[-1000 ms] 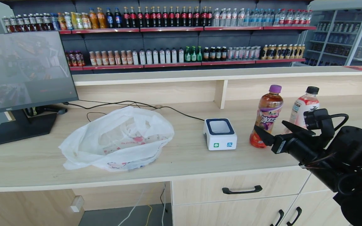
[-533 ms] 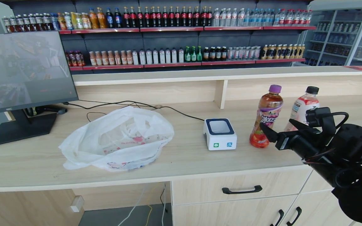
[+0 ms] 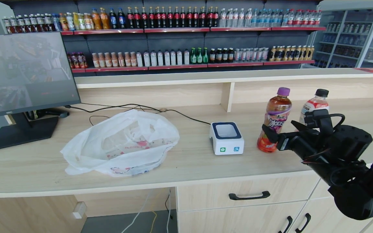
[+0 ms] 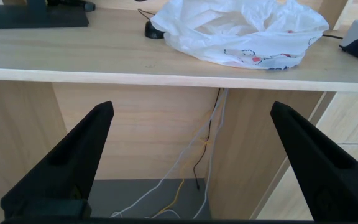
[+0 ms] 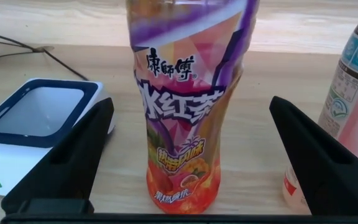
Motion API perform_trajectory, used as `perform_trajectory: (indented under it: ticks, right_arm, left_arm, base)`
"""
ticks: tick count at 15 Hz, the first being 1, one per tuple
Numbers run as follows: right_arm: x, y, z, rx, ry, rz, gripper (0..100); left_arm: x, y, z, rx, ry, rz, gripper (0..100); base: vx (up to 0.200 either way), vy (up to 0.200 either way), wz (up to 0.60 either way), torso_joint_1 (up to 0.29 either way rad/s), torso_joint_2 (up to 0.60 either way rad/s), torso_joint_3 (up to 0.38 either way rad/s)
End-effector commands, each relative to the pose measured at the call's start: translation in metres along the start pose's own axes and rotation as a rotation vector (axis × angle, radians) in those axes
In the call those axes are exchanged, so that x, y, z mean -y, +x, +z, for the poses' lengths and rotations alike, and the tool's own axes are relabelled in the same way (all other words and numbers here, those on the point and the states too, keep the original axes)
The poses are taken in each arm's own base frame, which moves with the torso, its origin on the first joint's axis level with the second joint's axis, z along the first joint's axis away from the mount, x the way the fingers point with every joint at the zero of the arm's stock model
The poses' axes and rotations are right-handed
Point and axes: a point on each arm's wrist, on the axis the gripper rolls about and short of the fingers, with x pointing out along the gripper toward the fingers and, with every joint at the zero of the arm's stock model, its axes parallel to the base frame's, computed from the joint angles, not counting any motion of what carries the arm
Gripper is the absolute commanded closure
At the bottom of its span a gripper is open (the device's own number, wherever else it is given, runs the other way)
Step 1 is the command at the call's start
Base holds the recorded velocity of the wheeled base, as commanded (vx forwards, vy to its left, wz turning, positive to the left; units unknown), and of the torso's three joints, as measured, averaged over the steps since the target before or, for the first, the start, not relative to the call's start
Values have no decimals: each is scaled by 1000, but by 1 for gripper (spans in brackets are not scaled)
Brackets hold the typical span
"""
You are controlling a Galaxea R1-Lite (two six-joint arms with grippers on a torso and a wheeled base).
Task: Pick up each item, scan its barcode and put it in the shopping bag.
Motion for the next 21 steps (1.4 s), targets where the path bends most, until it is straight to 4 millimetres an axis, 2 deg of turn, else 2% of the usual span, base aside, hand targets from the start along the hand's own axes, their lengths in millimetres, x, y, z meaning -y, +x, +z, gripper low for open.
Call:
perform_trajectory:
  ticks: [1,8,12,15,18,19,21]
  right_arm:
    - [0,9,-4,7,-1,-1,0]
    - [-3,33,-18,13,14,5,0]
    - [-3,44,-20,35,26,3,0]
    - [-9,44,-20,36,28,10,0]
    - [-7,45,-20,36,27,1,0]
    - [-7,45,-20,36,29,1,100]
    - [-7,45,-20,36,30,1,100]
  left_arm:
    - [0,0,0,0,0,0,0]
    - [0,0,0,0,0,0,0]
    - [0,0,0,0,0,0,0]
    - [0,0,0,0,0,0,0]
    - [0,0,0,0,0,0,0]
    - [0,0,0,0,0,2,0]
    - [0,0,0,0,0,0,0]
  base:
    - [0,0,0,0,0,0]
    - [0,0,0,0,0,0]
    - [0,0,0,0,0,0]
    - [0,0,0,0,0,0]
    - [0,0,0,0,0,0]
    - [0,0,0,0,0,0]
    - [0,0,0,0,0,0]
